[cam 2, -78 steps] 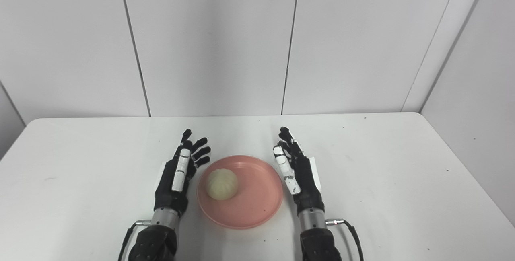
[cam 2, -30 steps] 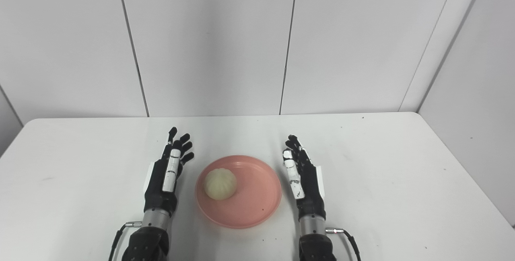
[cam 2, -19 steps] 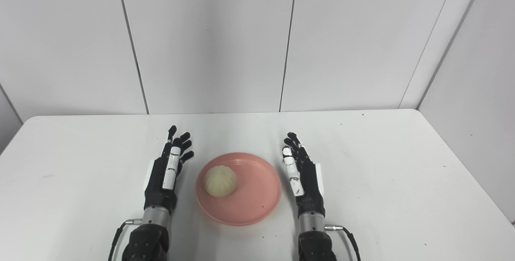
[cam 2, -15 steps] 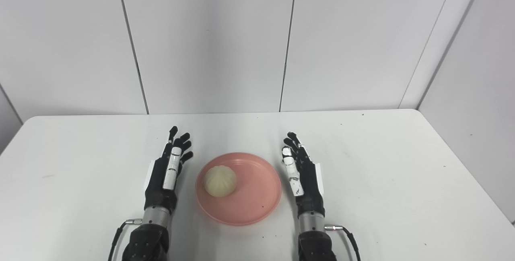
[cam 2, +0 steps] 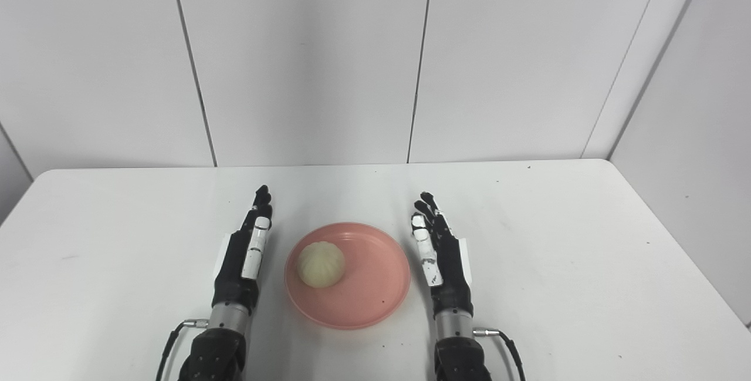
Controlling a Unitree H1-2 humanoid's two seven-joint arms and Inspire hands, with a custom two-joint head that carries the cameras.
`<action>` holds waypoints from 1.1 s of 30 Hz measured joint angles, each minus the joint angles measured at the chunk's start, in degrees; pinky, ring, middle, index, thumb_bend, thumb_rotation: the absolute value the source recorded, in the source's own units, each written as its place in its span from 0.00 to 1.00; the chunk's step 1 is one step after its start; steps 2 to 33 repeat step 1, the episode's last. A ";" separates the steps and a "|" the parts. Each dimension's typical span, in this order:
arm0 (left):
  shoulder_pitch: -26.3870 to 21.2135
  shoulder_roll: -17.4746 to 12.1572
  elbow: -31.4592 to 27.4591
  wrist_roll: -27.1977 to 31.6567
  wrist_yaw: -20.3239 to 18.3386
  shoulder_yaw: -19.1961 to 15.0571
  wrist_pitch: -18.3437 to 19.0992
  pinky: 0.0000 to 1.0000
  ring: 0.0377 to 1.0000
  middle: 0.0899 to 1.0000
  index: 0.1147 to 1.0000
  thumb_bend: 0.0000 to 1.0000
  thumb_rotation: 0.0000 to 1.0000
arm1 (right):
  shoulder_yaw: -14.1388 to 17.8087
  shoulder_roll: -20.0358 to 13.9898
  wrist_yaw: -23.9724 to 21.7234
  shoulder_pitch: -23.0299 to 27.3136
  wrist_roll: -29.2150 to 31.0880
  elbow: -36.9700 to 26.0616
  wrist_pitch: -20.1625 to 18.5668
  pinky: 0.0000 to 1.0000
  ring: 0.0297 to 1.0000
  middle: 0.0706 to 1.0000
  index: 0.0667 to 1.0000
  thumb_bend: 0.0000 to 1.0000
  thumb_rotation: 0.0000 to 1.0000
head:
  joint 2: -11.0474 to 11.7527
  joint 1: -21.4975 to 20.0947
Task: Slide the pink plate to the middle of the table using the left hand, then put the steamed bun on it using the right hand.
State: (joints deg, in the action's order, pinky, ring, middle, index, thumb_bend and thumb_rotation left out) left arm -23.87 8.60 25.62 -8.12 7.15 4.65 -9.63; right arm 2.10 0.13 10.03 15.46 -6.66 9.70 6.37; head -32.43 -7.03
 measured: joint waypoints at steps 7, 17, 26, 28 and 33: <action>0.04 0.00 -0.05 -0.04 0.00 0.00 0.06 1.00 1.00 1.00 0.94 0.56 0.98 | 0.00 0.00 -0.02 0.00 0.00 0.00 0.00 0.80 0.84 0.86 0.89 0.69 1.00 | 0.00 0.00; 0.04 0.00 -0.05 -0.04 0.00 0.00 0.06 1.00 1.00 1.00 0.94 0.56 0.98 | 0.00 0.00 -0.02 0.00 0.00 0.00 0.00 0.80 0.84 0.86 0.89 0.69 1.00 | 0.00 0.00; 0.04 0.00 -0.05 -0.04 0.00 0.00 0.06 1.00 1.00 1.00 0.94 0.56 0.98 | 0.00 0.00 -0.02 0.00 0.00 0.00 0.00 0.80 0.84 0.86 0.89 0.69 1.00 | 0.00 0.00; 0.04 0.00 -0.05 -0.04 0.00 0.00 0.06 1.00 1.00 1.00 0.94 0.56 0.98 | 0.00 0.00 -0.02 0.00 0.00 0.00 0.00 0.80 0.84 0.86 0.89 0.69 1.00 | 0.00 0.00; 0.04 0.00 -0.05 -0.04 0.00 0.00 0.06 1.00 1.00 1.00 0.94 0.56 0.98 | 0.00 0.00 -0.02 0.00 0.00 0.00 0.00 0.80 0.84 0.86 0.89 0.69 1.00 | 0.00 0.00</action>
